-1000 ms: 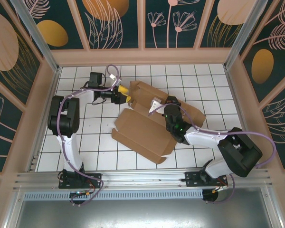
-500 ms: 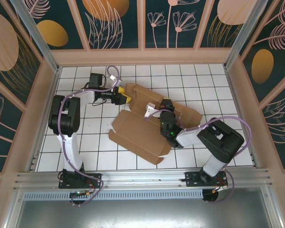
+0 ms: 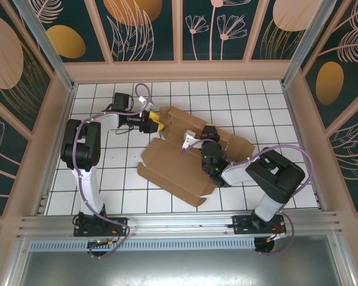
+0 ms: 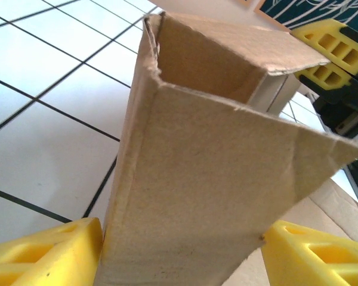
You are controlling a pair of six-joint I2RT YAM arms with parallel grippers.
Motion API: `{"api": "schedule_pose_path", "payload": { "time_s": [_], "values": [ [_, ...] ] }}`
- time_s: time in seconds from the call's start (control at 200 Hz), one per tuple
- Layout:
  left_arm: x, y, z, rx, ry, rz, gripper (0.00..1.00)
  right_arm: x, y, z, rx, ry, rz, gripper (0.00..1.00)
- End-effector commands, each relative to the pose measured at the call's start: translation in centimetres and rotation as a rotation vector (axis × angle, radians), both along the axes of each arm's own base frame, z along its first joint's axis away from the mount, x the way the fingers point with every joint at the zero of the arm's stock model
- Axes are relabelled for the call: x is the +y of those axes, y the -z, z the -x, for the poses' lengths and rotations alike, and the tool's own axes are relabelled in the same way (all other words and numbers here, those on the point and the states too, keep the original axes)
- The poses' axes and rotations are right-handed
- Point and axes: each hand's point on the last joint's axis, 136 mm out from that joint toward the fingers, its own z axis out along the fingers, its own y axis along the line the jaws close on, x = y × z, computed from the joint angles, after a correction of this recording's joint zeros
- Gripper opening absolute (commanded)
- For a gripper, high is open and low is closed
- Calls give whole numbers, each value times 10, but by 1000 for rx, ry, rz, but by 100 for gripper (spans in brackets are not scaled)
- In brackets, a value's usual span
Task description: Fold the paper box
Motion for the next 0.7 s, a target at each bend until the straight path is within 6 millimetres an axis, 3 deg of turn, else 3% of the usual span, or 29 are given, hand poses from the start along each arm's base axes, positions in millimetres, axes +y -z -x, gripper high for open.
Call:
{"api": "schedule_pose_path", "payload": {
  "time_s": [0.0,0.165,0.696],
  "values": [
    [-2,-7,10,-17,63,33,68,2,-4,5,-5,-13,5,0],
    [-3,-7,13,-10,72,44,60,1,-5,4,8,-5,11,0],
    [-15,3,16,-1,53,-10,57,7,-17,-3,8,-4,-22,0]
  ]
}}
